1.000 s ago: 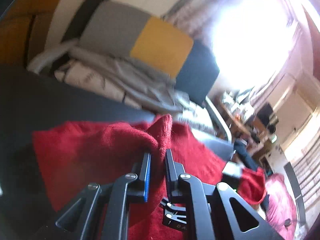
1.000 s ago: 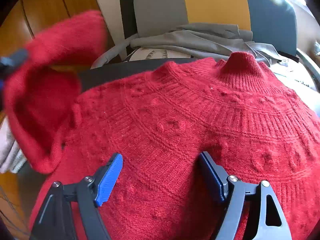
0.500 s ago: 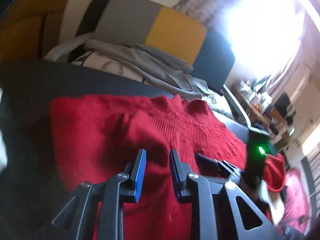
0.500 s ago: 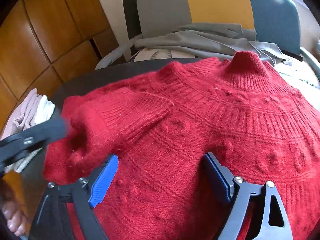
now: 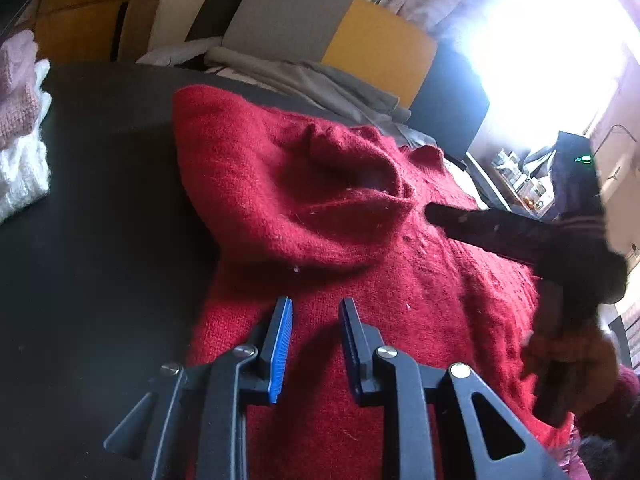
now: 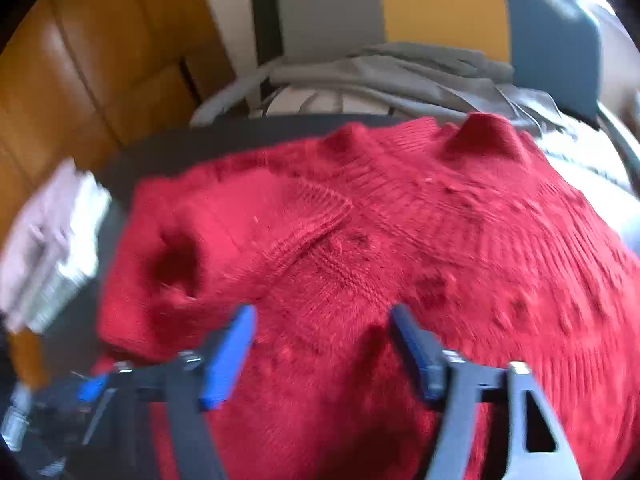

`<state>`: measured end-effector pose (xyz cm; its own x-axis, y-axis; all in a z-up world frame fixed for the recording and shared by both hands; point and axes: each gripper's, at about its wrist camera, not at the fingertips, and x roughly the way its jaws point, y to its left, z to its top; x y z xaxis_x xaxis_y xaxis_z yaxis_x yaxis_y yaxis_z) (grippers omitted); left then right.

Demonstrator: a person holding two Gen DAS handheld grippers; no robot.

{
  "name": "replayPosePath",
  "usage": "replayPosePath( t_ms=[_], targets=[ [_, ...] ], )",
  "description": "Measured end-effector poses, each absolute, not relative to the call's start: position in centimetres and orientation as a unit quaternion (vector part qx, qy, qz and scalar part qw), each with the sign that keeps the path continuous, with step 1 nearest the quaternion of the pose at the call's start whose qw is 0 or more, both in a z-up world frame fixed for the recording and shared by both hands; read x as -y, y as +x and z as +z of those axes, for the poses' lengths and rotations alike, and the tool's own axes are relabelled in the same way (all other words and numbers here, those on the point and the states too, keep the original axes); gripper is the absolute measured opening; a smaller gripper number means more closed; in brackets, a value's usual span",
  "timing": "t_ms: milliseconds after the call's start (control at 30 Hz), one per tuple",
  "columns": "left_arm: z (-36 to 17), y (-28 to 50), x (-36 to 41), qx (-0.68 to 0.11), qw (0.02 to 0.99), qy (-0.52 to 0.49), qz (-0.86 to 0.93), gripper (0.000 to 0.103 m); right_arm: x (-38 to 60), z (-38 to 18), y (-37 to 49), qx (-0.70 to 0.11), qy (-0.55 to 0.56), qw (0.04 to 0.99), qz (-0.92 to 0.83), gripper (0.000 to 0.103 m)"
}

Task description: Fold clothes

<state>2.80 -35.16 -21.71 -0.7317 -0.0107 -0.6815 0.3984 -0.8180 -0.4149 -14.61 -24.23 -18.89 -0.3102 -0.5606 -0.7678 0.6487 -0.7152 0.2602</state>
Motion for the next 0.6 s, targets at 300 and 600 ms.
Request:
replayPosePath(
  t_ms=[300, 600],
  targets=[
    [-22.1, 2.9, 35.3, -0.291, 0.106, 0.338, -0.889, 0.023, 24.0, -20.5, -15.9, 0.166, 0.537, 0.42, -0.712, 0.053],
    [-22.4, 3.4, 35.7, -0.307, 0.096, 0.33, -0.888, 0.023, 24.5, -23.1, -17.0, 0.228, 0.547, 0.388, -0.706, 0.022]
  ],
)
